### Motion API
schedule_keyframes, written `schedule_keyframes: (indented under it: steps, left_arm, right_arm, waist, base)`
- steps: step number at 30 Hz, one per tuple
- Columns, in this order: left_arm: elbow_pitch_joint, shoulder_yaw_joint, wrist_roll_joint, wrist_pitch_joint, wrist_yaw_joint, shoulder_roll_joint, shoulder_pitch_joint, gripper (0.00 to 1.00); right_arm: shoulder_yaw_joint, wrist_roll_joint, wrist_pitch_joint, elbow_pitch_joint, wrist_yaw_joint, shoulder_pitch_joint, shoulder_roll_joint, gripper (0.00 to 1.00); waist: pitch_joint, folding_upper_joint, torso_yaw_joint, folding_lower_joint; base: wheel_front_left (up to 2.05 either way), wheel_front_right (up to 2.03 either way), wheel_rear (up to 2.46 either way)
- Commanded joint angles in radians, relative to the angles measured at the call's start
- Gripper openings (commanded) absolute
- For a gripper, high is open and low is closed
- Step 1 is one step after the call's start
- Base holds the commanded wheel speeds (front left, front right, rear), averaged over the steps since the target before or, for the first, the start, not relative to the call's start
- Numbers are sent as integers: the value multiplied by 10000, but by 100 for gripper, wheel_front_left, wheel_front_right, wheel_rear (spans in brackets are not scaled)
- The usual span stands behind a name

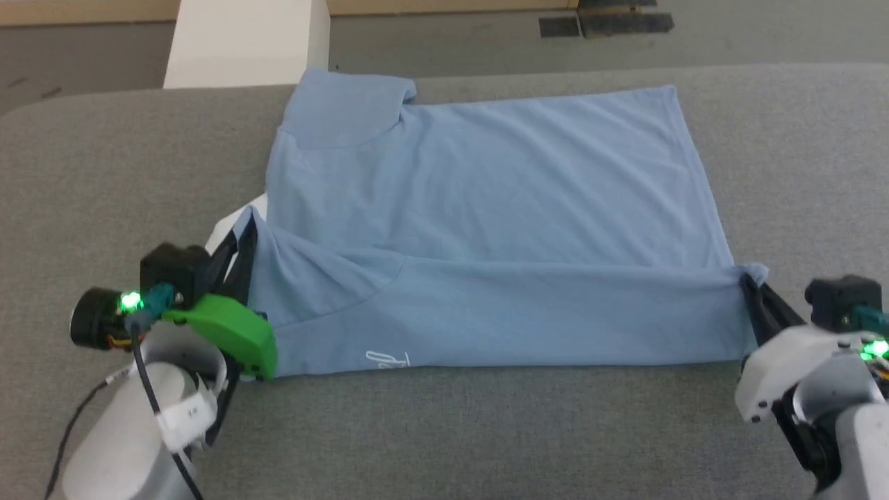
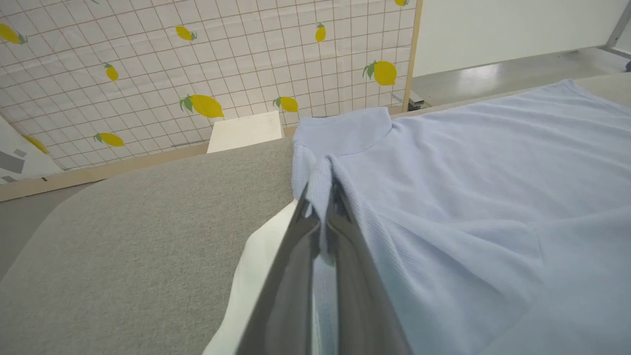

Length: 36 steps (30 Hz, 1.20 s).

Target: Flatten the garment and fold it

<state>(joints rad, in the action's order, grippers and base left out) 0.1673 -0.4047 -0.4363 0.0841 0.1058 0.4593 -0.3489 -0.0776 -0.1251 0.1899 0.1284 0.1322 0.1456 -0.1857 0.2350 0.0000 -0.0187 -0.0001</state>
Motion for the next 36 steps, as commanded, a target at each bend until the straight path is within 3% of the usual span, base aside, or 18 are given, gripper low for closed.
schedule_keyframes:
  steps: [1,5,10,15,16,17,18,19,20,23,24,27,31,36]
  left_arm:
    - [213,20,-175,-182,-111,55,-322,0]
    - [929,-83,-489,-1107,-480,164,-848,0]
    - [1645,-311,-1275,-3026,-1002,225,-1089,0]
    - [1927,-273,-2393,-4927,-1168,159,-934,0]
    - [1891,-218,-2591,-5116,-1153,111,-885,13]
    - [1792,-139,-2713,-5166,-1095,90,-843,62]
    - [1683,-57,-2696,-5018,-1015,106,-830,100]
    - [1548,71,-2614,-4686,-872,121,-798,100]
    - [1422,204,-2529,-4277,-760,114,-757,100]
    - [1014,705,-2234,-2551,-329,-41,-433,100]
    - [619,1008,-1956,-991,-49,-264,49,100]
    - [248,1274,-1765,300,297,-497,724,100]
    - [-114,1246,-1503,1157,528,-692,1531,100]
    - [-496,1011,-1217,1437,731,-841,2376,100]
  right_arm:
    - [77,-65,140,134,-15,368,-96,0]
    - [175,-390,975,666,-15,1178,-239,0]
    - [461,-1027,2788,1313,-15,2063,-534,0]
    - [415,-1475,4874,1694,-15,2539,-673,0]
    - [352,-1524,5190,1710,-15,2559,-664,0]
    - [268,-1555,5477,1675,-15,2564,-647,4]
    - [199,-1572,5611,1614,-15,2550,-624,37]
    - [148,-1643,5715,1508,-15,2505,-571,46]
    - [99,-1726,5722,1405,-15,2450,-517,100]
    - [-65,-1847,5213,968,-15,2127,-407,100]
    - [-114,-1837,4126,501,-15,1666,-346,100]
    - [-89,-1718,2609,172,-15,1131,-276,100]
    - [-468,-1525,521,-143,-15,466,186,100]
    - [-630,-1290,-1603,-537,-15,-322,798,100]
  waist:
    - [372,0,-47,1]
    - [758,0,-84,1]
    - [1116,0,-65,1]
    - [1181,0,6,1]
    - [1156,0,33,1]
    - [1117,0,62,1]
    - [1067,0,89,1]
    - [999,0,115,1]
    - [927,0,127,1]
    - [645,0,185,1]
    - [323,0,253,1]
    - [-29,0,254,1]
    - [-377,0,294,1]
    - [-622,0,194,1]
  base:
    - [0,0,0]
    - [0,0,0]
    - [0,0,0]
    - [0,0,0]
    - [0,0,0]
    - [0,0,0]
    - [0,0,0]
    - [0,0,0]
    - [0,0,0]
    - [0,0,0]
    - [0,0,0]
    - [0,0,0]
    - [0,0,0]
    - [0,0,0]
